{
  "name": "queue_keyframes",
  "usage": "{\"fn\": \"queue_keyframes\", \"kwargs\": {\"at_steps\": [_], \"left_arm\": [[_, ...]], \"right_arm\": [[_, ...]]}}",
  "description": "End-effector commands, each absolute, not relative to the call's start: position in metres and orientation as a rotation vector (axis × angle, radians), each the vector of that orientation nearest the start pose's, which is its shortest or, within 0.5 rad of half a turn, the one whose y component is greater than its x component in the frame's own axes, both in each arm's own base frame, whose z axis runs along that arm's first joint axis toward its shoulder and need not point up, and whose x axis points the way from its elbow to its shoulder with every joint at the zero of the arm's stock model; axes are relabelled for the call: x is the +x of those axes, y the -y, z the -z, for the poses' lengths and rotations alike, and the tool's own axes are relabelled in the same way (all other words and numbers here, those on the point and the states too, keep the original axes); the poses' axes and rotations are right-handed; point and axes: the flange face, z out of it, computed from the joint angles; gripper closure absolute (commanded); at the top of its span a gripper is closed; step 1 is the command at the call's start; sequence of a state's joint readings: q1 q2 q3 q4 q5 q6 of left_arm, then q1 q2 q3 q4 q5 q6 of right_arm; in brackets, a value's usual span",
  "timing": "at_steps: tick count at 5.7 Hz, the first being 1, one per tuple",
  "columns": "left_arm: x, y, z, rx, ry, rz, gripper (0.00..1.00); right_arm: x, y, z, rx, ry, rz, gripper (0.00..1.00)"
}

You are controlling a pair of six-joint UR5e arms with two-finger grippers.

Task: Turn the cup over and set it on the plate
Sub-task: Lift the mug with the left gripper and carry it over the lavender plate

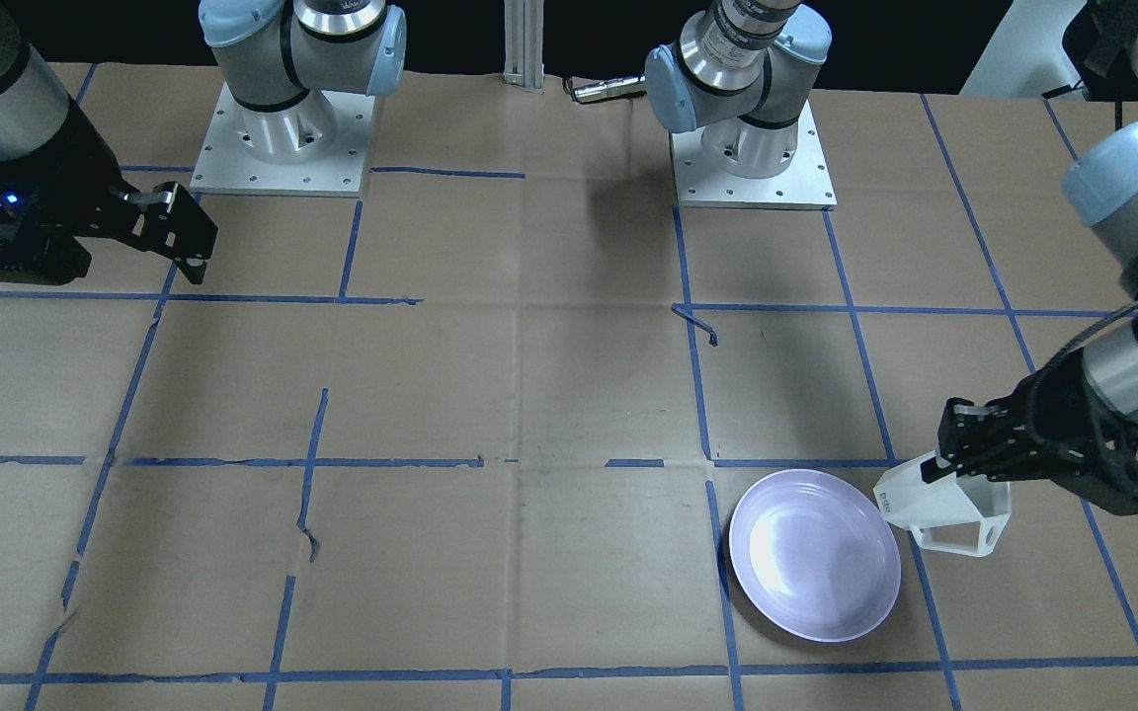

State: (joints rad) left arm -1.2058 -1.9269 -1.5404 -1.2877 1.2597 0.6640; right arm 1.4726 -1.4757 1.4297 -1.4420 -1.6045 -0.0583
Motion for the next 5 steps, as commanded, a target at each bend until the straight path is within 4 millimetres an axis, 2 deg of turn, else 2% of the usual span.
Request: {"fn": "queue_keyframes", "kwargs": {"at_steps": [1, 2, 4, 5], "left_arm": [[-0.018, 0.645, -0.315, 0.532, -3.218, 0.172, 1.0], [-0.031, 0.644, -0.289, 0.574, -3.108, 0.142, 1.0], [-0.058, 0.637, -0.274, 0.637, -3.083, 0.104, 1.0], [-0.06, 0.633, -0.265, 0.642, -3.081, 0.114, 1.0]], "right_arm": [[0.078, 0.533, -0.496, 0.061, -3.165, -0.135, 0.0], [0.078, 0.533, -0.496, 0.061, -3.165, -0.135, 0.0], [0.078, 0.533, -0.496, 0.061, -3.165, -0.135, 0.0], [0.078, 0.533, -0.496, 0.061, -3.165, -0.135, 0.0]]}}
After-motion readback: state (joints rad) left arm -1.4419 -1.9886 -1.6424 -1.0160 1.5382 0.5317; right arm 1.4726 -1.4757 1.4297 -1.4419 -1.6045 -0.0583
